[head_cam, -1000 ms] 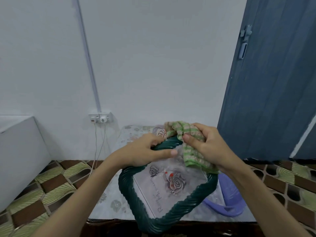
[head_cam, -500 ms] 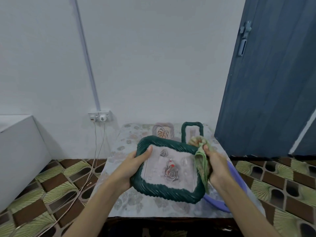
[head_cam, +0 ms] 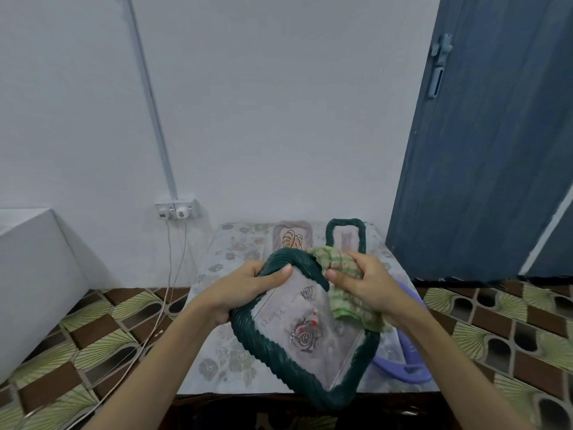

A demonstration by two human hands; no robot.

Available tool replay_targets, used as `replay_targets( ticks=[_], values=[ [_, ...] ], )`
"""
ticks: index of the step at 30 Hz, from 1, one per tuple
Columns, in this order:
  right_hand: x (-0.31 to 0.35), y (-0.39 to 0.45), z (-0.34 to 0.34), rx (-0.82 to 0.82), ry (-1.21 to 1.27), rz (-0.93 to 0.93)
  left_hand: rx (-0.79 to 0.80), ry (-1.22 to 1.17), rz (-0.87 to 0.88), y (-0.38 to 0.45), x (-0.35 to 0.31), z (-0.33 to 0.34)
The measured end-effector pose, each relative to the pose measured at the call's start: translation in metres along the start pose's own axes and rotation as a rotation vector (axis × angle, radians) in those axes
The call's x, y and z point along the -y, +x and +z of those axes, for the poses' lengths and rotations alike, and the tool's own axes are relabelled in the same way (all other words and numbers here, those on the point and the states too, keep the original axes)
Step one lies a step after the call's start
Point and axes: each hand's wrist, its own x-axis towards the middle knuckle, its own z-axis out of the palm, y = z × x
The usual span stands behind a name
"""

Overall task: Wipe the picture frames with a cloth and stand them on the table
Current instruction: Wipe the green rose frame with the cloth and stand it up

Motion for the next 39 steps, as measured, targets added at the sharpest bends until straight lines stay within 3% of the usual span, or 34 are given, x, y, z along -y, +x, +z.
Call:
replay_targets(
  ticks=[5, 11, 15, 24, 27, 29, 32, 35, 39],
  values=[
    [-0.004, 0.002, 0.011, -0.109, 0.098, 0.035, -0.029, -0.099, 0.002, 0.001, 0.001, 0.001],
    [-0.005, 0.011, 0.01, -0.391, 0.339, 0.146, -0.188, -0.686, 0.031, -0.007, 0.006, 0.012],
    [-0.006, 0.01, 0.019, -0.404, 0.429, 0.192, -0.233, -0.802, -0.01, -0.009, 0.014, 0.035],
    [-0.005, 0.01, 0.006, -0.564, 0.6, 0.258, -0.252, -0.722, 0.016, -0.006, 0.01, 0.034],
    [0.012, 0.008, -0.009, -0.436, 0.639, 0.133, -0.236, -0.658, 0.04, -0.009, 0.01, 0.027],
    [0.027, 0.007, -0.015, -0.259, 0.521, 0.004, -0.216, -0.592, 0.052, -0.012, 0.007, 0.024],
    [0.043, 0.008, -0.015, -0.068, 0.033, -0.168, -0.216, -0.474, 0.069, -0.013, 0.001, 0.023],
    [0.046, 0.014, -0.008, -0.097, -0.186, -0.228, -0.27, -0.361, 0.045, -0.012, -0.002, 0.019],
    [0.038, 0.014, -0.001, -0.195, 0.143, -0.056, -0.246, -0.381, 0.038, -0.013, -0.003, 0.021]
  ],
)
